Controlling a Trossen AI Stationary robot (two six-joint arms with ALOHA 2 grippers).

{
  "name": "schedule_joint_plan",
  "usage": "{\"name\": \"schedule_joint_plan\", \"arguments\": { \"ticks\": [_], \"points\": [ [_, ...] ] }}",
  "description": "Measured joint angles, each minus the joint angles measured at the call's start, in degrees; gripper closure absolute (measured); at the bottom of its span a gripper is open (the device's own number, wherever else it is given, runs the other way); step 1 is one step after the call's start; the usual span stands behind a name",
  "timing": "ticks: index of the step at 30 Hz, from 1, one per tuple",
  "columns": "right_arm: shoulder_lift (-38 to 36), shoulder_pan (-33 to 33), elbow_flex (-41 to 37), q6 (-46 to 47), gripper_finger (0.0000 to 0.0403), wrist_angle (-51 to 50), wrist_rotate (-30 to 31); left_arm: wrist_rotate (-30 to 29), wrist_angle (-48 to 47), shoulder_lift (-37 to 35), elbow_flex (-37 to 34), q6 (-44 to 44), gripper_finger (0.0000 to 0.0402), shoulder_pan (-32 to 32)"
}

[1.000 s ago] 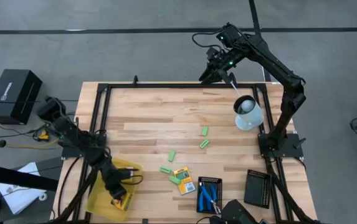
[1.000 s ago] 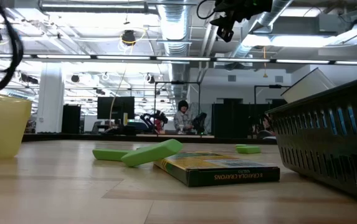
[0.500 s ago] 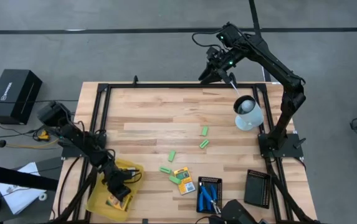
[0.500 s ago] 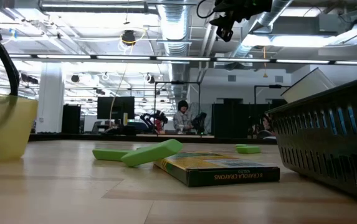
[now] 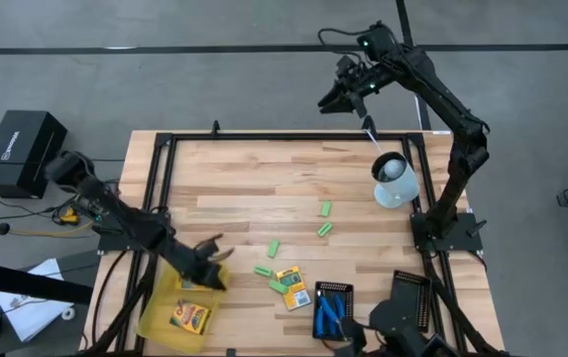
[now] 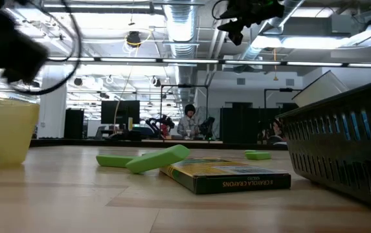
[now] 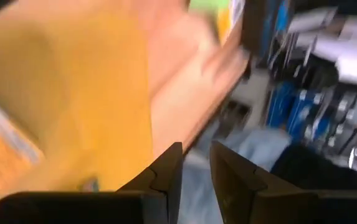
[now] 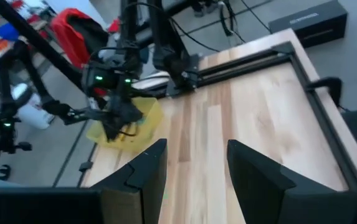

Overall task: Pick & Place School Supplies
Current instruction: Put the yellow crayon box into the yellow bin

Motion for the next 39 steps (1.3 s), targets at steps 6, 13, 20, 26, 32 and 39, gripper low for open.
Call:
{"name": "schedule_joint_plan", "arguments": {
  "ticks": [6,13,20,26,32,39],
  "points": [
    [-1.2,-1.9,0.0,0.0,0.0244,0.7,-2.0,-1.2,-1.4,-4.7,0.0,8.3,0.0325,10.8],
    [-1.6,-2.5,0.0,0.2,0.0244,1.5,-2.0,6.8,-1.5,-0.8,3.0,26.3,0.0325,32.8],
    [-1.6,-2.4,0.0,1.1,0.0244,1.4,-2.1,19.9,-1.3,11.9,15.9,44.0,0.0325,46.1],
    [-1.6,-2.4,0.0,1.1,0.0244,0.7,-2.1,29.4,-4.1,23.9,29.6,53.5,0.0304,49.6],
    [-1.6,-2.4,0.0,1.2,0.0244,0.6,-2.1,33.9,-13.2,35.1,39.4,66.4,0.0253,49.1],
    [-1.6,-2.4,0.0,1.2,0.0244,0.6,-2.1,34.7,-18.8,44.7,46.4,76.4,0.0233,47.5]
  ]
}}
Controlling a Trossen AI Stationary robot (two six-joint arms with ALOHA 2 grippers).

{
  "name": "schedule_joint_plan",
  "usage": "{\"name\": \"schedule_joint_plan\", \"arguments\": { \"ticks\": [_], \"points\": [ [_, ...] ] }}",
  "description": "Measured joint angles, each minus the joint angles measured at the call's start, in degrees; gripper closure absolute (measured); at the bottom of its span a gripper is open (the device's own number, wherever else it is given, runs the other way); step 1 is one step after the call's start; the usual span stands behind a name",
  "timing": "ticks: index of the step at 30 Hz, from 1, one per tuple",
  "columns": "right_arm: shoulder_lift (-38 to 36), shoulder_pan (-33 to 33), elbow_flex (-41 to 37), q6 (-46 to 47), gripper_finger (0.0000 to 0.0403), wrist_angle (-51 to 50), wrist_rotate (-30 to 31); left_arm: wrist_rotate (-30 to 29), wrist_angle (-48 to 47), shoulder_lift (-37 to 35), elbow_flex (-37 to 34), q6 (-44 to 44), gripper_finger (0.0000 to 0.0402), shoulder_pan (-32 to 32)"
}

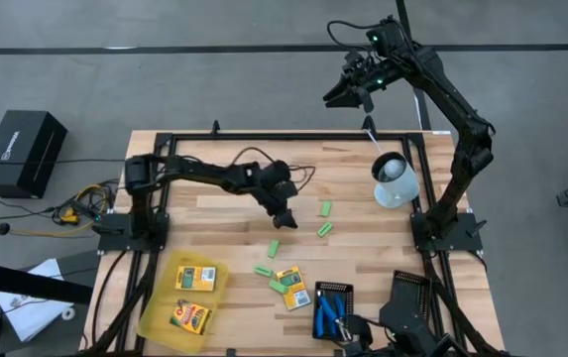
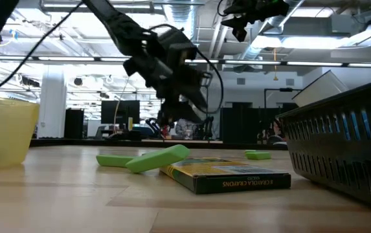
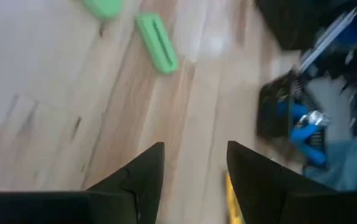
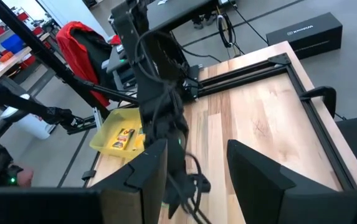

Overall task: Pick & Place School Supplies
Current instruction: Put the yellow crayon box into the yellow bin

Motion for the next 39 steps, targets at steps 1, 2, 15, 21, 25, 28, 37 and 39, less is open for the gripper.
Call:
{"name": "schedule_joint_plan", "arguments": {
  "ticks": [1,2,15,21,25,28,37,39],
  "points": [
    [0.0,0.0,0.0,0.2,0.0244,0.0,0.0,0.0,-1.2,1.2,1.1,1.4,0.0235,-0.3],
    [0.0,0.0,0.0,0.3,0.0244,0.0,0.0,0.0,-2.8,2.2,2.1,2.9,0.0237,-0.8],
    [0.0,0.0,0.0,0.4,0.0244,0.0,0.0,6.1,-10.9,6.8,6.9,6.1,0.0247,-5.7],
    [0.0,0.3,0.0,0.4,0.0244,0.0,0.0,6.5,-10.6,6.8,6.9,6.6,0.0236,-6.0],
    [0.0,0.8,0.0,0.4,0.0244,0.0,0.0,8.6,-10.1,7.8,6.9,5.3,0.0239,-6.2],
    [0.0,1.2,0.0,-0.1,0.0244,0.0,0.0,10.7,-10.0,10.2,6.8,4.0,0.0245,-7.0],
    [0.0,1.6,0.0,-0.2,0.0244,0.1,-0.1,12.3,-9.0,12.1,7.1,1.9,0.0245,-8.5],
    [0.0,1.6,0.0,-0.2,0.0244,0.1,-0.1,13.2,-8.7,12.2,7.1,1.1,0.0247,-8.6]
  ]
}}
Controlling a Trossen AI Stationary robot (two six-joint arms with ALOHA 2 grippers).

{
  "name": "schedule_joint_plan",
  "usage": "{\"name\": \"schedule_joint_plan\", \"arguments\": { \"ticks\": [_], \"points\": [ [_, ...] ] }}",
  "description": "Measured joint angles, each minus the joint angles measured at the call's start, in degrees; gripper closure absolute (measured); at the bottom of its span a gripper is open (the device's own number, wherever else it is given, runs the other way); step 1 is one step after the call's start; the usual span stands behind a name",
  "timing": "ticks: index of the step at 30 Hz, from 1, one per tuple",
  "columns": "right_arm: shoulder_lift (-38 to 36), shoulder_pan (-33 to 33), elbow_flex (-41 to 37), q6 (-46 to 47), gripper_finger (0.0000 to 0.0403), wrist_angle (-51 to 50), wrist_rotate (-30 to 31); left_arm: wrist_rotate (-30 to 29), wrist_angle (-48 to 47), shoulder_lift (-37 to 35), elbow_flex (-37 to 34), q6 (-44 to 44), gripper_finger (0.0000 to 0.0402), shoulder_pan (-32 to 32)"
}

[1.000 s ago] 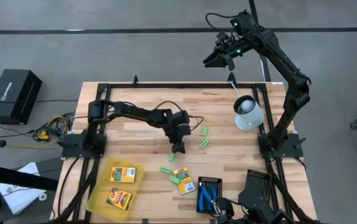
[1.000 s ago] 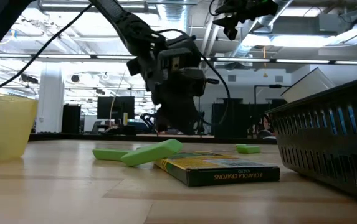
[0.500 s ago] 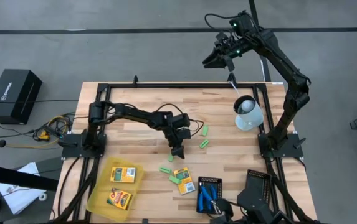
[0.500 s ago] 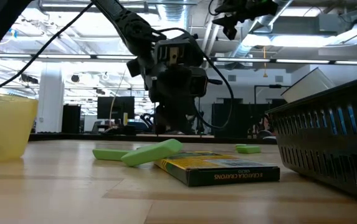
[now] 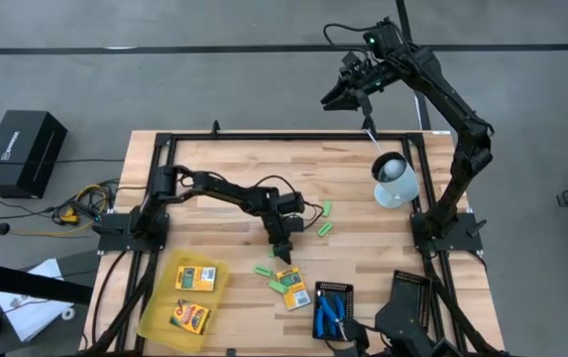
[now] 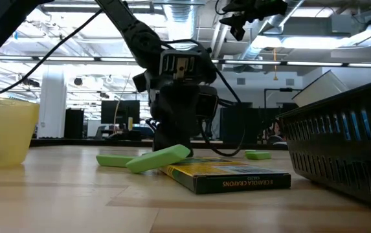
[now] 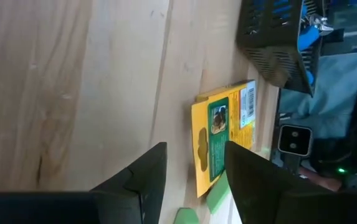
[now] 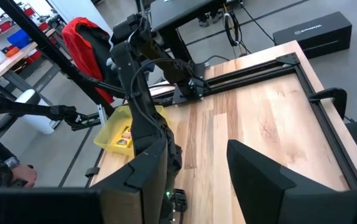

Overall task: Pick & Place School Supplies
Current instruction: Put the yellow crayon box into the yellow bin

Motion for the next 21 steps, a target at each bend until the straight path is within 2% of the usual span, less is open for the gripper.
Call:
{"name": "schedule_joint_plan", "arguments": {
  "ticks": [7,14,21],
  "points": [
    [0.0,0.0,0.0,-0.8,0.0244,0.0,0.0,0.1,0.5,0.2,0.0,-1.2,0.0245,-2.4],
    [0.0,0.0,0.0,-2.7,0.0244,0.0,-0.1,-5.6,0.6,0.2,0.1,-1.5,0.0245,-5.2],
    [0.0,0.4,0.0,-3.0,0.0244,-0.1,-0.2,-8.4,-2.3,0.2,0.1,-1.5,0.0247,-5.2]
  ]
}}
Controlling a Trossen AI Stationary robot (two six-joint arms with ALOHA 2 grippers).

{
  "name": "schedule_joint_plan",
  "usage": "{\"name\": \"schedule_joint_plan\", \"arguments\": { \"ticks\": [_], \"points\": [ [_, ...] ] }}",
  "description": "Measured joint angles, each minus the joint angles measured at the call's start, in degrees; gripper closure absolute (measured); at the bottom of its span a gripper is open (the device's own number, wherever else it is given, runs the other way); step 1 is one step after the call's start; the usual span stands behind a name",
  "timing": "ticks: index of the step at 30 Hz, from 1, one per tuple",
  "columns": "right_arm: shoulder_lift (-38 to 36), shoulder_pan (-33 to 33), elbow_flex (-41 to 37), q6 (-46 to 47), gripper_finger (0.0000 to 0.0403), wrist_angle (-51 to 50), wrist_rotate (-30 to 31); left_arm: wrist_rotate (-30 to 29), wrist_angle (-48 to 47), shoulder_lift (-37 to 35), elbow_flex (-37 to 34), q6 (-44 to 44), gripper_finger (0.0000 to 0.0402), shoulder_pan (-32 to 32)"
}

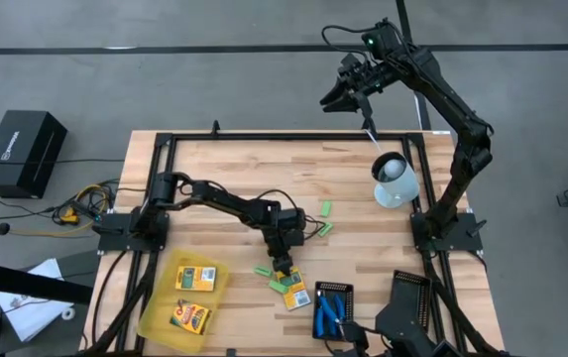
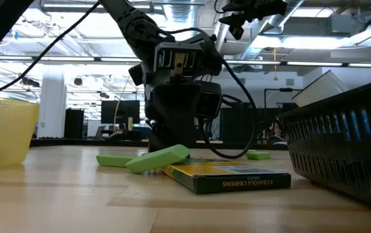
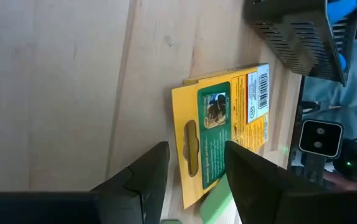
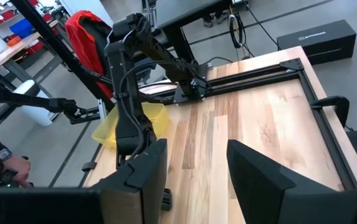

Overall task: Pick & Place School Supplies
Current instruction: Put the yellow crayon box into the yellow bin

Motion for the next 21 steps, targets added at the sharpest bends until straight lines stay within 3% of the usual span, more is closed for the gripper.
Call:
{"name": "schedule_joint_plan", "arguments": {
  "ticks": [12,16,21],
  "points": [
    [-0.2,1.9,0.0,1.1,0.0244,-0.1,0.1,2.2,0.9,1.9,0.0,-3.3,0.0247,-1.8],
    [-0.2,2.3,0.0,3.0,0.0244,-0.2,0.1,0.1,2.0,1.9,0.0,-3.9,0.0251,-3.7],
    [-0.2,2.6,0.0,4.3,0.0244,-0.3,0.4,-1.1,2.5,1.9,-0.1,-3.8,0.0308,-3.9]
  ]
}}
